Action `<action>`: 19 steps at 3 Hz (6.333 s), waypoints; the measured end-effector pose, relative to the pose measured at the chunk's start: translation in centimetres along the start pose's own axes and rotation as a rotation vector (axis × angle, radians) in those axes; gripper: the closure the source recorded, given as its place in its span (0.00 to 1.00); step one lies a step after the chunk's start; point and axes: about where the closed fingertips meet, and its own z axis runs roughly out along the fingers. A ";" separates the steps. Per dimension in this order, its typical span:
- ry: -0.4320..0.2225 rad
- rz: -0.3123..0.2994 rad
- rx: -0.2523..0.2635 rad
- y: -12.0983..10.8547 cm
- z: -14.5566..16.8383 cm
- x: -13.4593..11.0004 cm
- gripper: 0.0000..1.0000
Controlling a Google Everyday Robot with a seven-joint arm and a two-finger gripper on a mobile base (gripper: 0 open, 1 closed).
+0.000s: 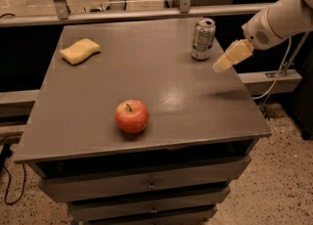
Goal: Move 7up can near sponge
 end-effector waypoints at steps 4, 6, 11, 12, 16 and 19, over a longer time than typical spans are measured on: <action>-0.323 0.196 -0.065 -5.4 9.5 -7.4 0.17; -0.412 0.245 -0.198 -2.8 7.3 -10.3 0.72; -0.497 0.120 -0.292 6.1 8.4 -20.4 1.00; -0.483 0.088 -0.312 9.5 10.0 -23.4 1.00; -0.485 0.079 -0.383 16.4 18.2 -31.8 1.00; -0.494 0.152 -0.431 18.7 21.6 -32.1 0.51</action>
Offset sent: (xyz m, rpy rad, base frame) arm 0.1270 0.0472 -0.0102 0.2918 -0.1825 -0.0305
